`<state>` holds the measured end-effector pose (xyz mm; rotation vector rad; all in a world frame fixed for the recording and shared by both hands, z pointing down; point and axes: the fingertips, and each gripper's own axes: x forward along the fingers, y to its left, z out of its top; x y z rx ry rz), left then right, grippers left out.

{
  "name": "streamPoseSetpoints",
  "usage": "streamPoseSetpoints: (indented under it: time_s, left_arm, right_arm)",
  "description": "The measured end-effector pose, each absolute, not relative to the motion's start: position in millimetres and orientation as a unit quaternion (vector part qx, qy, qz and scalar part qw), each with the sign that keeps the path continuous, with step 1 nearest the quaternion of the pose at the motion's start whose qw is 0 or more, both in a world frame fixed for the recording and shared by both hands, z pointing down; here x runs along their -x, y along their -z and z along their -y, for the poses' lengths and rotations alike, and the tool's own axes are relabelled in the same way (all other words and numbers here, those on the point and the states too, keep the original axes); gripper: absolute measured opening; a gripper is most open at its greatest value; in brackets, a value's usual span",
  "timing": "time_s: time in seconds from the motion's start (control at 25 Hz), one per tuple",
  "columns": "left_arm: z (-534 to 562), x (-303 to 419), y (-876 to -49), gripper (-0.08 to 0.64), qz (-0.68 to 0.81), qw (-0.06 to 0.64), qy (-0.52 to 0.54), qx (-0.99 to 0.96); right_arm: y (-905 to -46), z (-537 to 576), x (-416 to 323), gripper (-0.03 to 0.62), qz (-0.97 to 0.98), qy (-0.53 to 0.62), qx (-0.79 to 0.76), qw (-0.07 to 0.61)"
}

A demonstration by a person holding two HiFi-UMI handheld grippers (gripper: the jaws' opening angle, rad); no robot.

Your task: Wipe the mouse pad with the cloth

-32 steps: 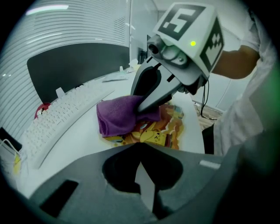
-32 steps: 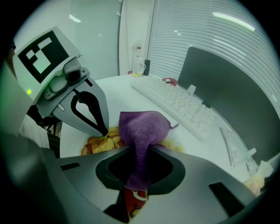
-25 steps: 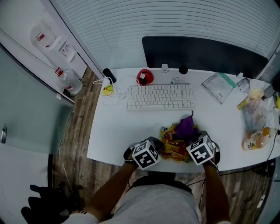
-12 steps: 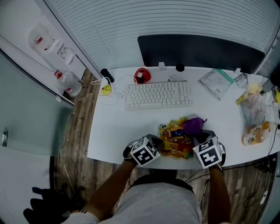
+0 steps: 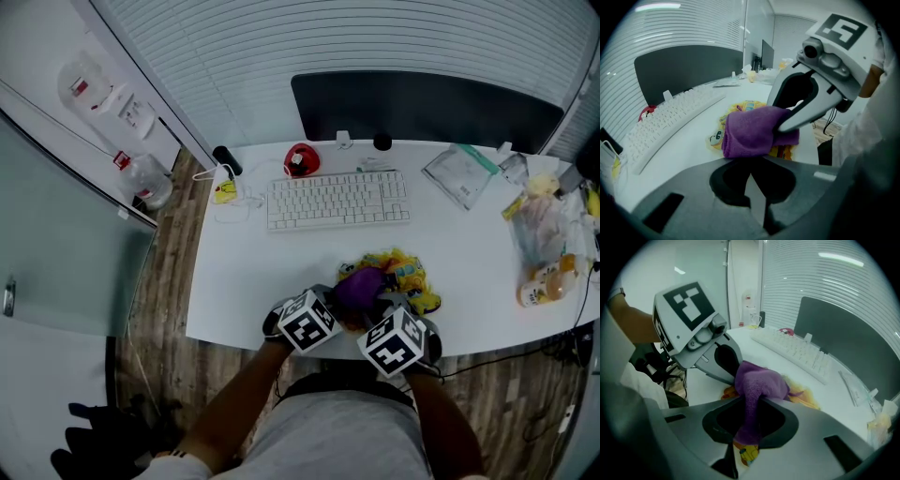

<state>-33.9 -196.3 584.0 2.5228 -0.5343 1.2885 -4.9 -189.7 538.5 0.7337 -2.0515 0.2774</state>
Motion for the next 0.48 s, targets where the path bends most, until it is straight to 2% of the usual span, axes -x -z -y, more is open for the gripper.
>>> streamPoseSetpoints:
  time_s: [0.24,0.48]
  left_arm:
    - [196,34,-582,0.015,0.183,0.13,-0.441,-0.869]
    - [197,34,-583,0.015,0.18,0.13,-0.441,-0.87]
  right_arm:
    - [-553,187,3,0.069,0.819,-0.095,-0.285,0.489]
    - [-556,191,-37,0.069,0.802,-0.114,-0.318,0.492]
